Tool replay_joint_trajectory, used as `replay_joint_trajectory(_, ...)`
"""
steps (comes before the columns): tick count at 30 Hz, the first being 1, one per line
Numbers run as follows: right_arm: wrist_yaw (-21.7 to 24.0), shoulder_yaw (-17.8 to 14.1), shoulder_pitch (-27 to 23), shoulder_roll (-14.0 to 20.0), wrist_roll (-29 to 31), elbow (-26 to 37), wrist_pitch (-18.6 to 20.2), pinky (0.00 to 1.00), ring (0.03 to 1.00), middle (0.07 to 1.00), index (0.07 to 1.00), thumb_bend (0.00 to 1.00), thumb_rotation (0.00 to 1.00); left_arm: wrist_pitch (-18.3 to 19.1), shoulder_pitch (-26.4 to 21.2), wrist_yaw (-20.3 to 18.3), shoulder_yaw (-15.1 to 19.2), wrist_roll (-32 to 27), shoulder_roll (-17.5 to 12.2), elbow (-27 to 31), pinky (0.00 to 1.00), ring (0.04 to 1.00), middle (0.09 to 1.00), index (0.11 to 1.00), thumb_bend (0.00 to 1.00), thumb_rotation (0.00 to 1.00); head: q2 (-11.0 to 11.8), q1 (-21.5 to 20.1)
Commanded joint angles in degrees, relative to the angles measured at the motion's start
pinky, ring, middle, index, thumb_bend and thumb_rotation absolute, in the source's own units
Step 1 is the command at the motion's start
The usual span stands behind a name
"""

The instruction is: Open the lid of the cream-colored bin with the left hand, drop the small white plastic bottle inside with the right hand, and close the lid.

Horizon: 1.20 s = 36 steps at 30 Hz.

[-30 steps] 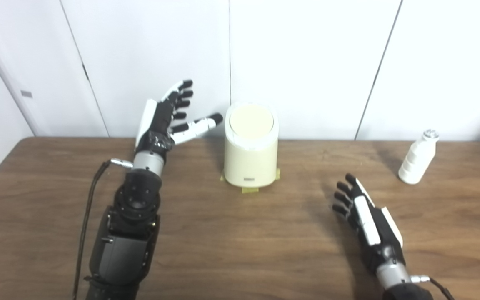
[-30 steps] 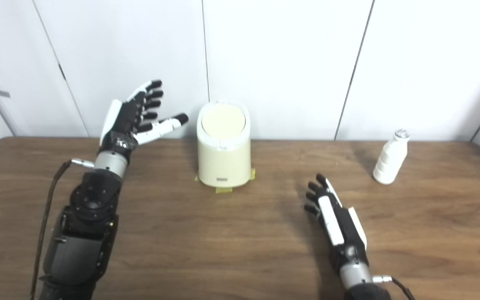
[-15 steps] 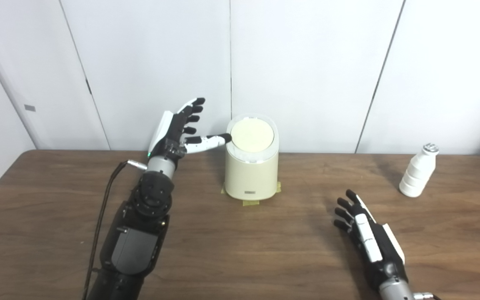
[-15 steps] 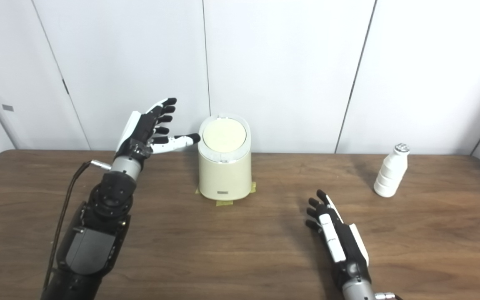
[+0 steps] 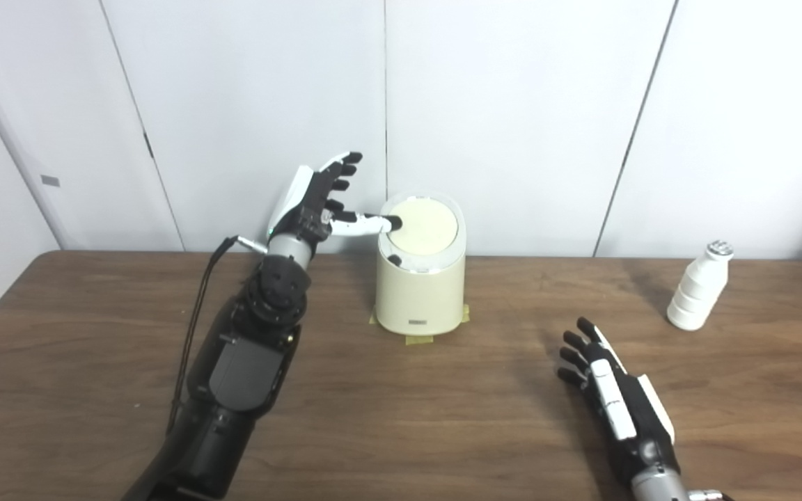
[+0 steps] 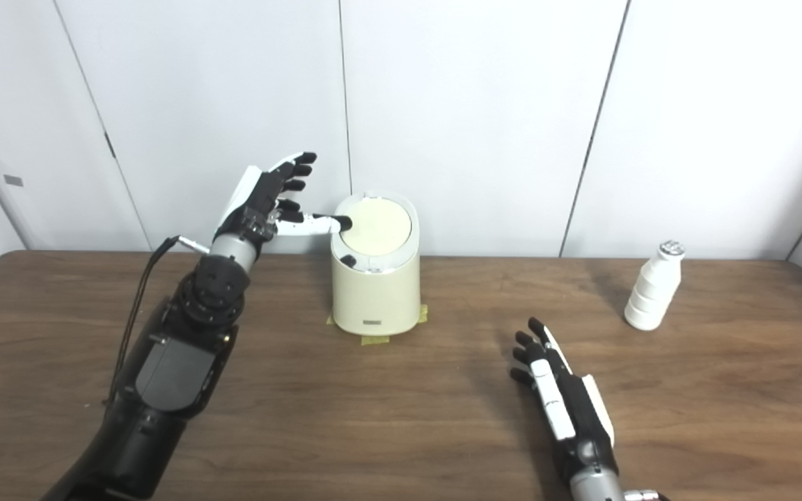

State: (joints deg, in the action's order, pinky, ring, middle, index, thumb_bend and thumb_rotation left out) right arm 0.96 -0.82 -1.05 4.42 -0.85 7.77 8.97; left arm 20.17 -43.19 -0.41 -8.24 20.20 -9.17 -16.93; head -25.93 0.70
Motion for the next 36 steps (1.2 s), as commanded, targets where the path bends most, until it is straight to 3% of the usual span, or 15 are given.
replay_joint_trajectory(1, -0.1, 0.2, -0.6, -0.2, -0.4, 1.3, -0.5, 0.84, 0.892, 0.914, 0.959, 0.55, 0.94, -1.6, -4.3, 0.3, 0.0, 0.5, -0.7, 0.4, 0.75, 0.877, 0.898, 0.930, 0.87, 0.14, -0.1, 0.0)
replay_joint_trajectory(10, -0.5, 0.2, -0.9, -0.7, -0.5, 1.1, -0.7, 0.83, 0.887, 0.908, 0.955, 0.57, 0.93, -0.5, -7.6, 0.7, -1.9, 2.6, -0.1, -2.8, 0.68, 0.845, 0.886, 0.925, 0.89, 0.15, -0.3, -0.4)
replay_joint_trajectory(24, -0.6, 0.5, -1.1, -1.0, -1.6, 1.5, -0.6, 0.83, 0.888, 0.909, 0.965, 0.57, 0.95, -2.2, -9.0, 2.1, -4.7, 4.6, 1.5, -6.2, 0.71, 0.812, 0.850, 0.901, 0.92, 0.13, -0.9, -0.6)
replay_joint_trajectory(36, -1.0, 0.3, -1.1, -1.5, -2.1, 2.3, -0.3, 0.82, 0.873, 0.899, 0.960, 0.56, 0.93, -2.4, -8.7, 0.9, -6.2, 6.1, 0.5, -6.4, 0.69, 0.802, 0.855, 0.922, 0.93, 0.12, -1.5, -0.9)
